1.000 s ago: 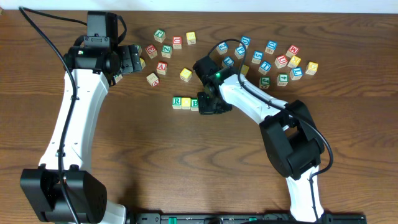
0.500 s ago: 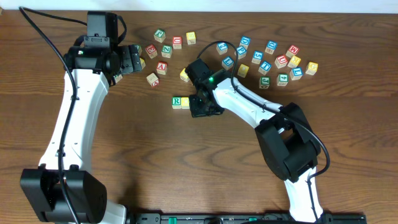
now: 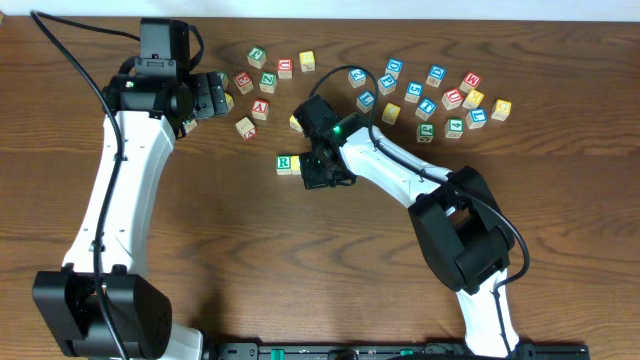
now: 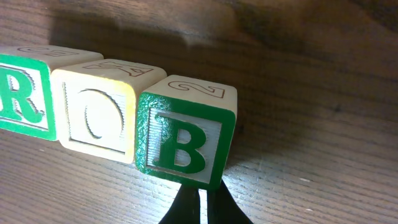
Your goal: Spell out ROBOT
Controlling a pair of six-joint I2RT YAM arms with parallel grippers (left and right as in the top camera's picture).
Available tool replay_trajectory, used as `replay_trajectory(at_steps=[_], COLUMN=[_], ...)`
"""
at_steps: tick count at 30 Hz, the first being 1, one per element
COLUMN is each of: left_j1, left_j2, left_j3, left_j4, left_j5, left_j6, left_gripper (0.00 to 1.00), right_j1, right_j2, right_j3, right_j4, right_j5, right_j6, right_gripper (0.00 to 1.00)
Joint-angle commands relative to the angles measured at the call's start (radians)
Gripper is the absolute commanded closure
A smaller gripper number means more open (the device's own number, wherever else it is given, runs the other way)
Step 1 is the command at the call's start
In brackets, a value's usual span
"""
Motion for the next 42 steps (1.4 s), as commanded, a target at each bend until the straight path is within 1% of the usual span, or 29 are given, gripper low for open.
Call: replay_trajectory(at_steps=[1, 9, 16, 23, 33, 35, 39, 40, 41, 42], left_j1=[0.003, 0.003, 0.003, 0.003, 0.002, 0.002, 0.002, 0.003, 0.002, 0.002], left_j2=[-0.015, -0.015, -0.015, -0.015, -0.015, -0.015, -0.014, -0.013, -0.011, -0.008], left_j3=[0.024, 0.024, 0.024, 0.024, 0.024, 0.024, 0.024, 0.023, 0.020, 0.011], left_j4=[-0.003, -0.003, -0.003, -0.003, 0.016, 0.036, 0.019, 0.008, 0.002, 0.002], left_j5=[-0.013, -0.013, -0.013, -0.013, -0.012, 0.005, 0.084, 0.105, 0.129, 0.161], left_j6=[-0.001, -0.001, -0.001, -0.001, -0.001, -0.005, -0.004, -0.004, -0.005, -0.005], left_gripper=[0.02, 0.02, 0.02, 0.02, 0.02, 0.02, 0.02, 0.06, 0.20, 0.36], right_j1=[0.008, -0.063, -0.130, -0.150, -0.173, -0.190, -0.233, -0.241, -0.248, -0.252], right_j2=[-0.019, -0.064, -0.084, -0.079, -0.071, -0.072, -0.072, -0.072, -0.072, -0.072], right_j3=[0.000, 0.013, 0.013, 0.013, 0.013, 0.013, 0.013, 0.013, 0.013, 0.013], right_j4=[-0.006, -0.069, -0.011, 0.026, -0.003, -0.018, -0.050, -0.054, -0.059, -0.060], right_j5=[-0.006, -0.006, -0.002, -0.003, -0.023, -0.051, -0.114, -0.119, -0.119, -0.119], right_j6=[-0.022, -0.025, -0.024, -0.021, -0.021, -0.022, -0.054, -0.066, -0.066, -0.067], right_gripper=[0.99, 0.99, 0.99, 0.98, 0.99, 0.99, 0.99, 0.99, 0.99, 0.99])
